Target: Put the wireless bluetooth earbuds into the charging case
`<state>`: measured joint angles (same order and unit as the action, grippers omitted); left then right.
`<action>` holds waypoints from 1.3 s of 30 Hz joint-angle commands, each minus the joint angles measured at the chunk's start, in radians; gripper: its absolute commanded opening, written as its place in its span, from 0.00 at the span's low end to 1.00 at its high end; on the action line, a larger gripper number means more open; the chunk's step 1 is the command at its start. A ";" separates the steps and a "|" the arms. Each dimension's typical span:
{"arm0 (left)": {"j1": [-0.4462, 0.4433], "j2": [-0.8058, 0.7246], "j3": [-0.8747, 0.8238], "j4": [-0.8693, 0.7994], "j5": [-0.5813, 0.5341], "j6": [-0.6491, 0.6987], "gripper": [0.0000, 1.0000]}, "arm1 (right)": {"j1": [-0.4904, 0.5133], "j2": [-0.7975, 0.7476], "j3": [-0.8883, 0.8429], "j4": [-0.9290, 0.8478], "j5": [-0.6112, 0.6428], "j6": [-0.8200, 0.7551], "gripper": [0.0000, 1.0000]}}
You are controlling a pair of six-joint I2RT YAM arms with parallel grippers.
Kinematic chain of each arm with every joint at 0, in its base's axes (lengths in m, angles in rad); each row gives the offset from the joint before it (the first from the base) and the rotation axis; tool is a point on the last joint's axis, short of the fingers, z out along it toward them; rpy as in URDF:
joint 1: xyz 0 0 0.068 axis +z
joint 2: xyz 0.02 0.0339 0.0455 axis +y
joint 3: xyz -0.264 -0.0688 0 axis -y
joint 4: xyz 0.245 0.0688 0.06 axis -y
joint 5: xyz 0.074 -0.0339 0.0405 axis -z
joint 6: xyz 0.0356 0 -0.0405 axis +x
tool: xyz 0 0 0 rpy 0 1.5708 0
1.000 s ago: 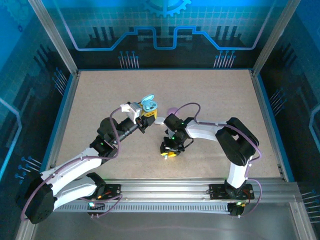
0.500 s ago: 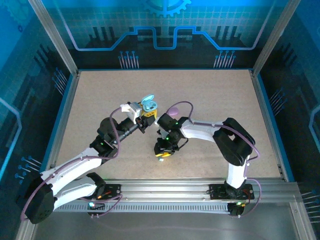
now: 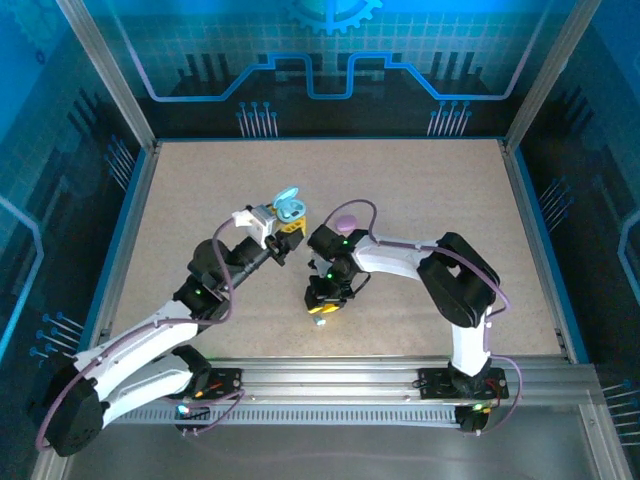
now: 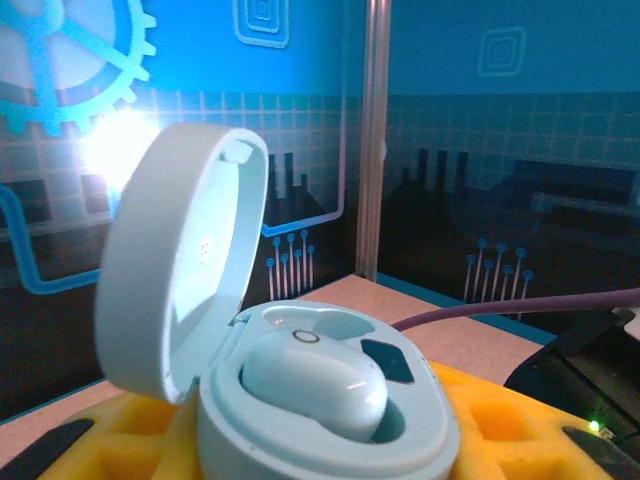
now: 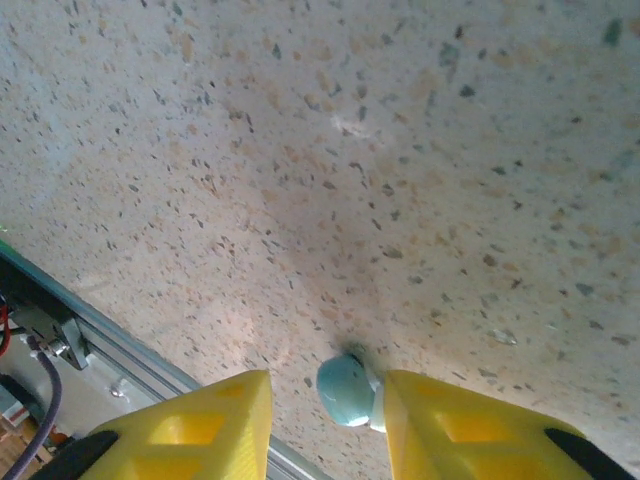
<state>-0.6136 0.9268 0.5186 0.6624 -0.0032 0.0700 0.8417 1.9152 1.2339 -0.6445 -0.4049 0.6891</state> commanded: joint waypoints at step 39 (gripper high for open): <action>-0.001 -0.304 -0.018 -0.263 -0.252 0.078 0.30 | 0.102 0.084 0.206 -0.299 0.264 -0.174 0.21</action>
<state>-0.6136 0.6071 0.4999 0.3634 -0.2657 0.1596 0.9676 2.0594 1.4494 -0.9165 -0.1822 0.4965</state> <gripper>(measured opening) 0.392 0.223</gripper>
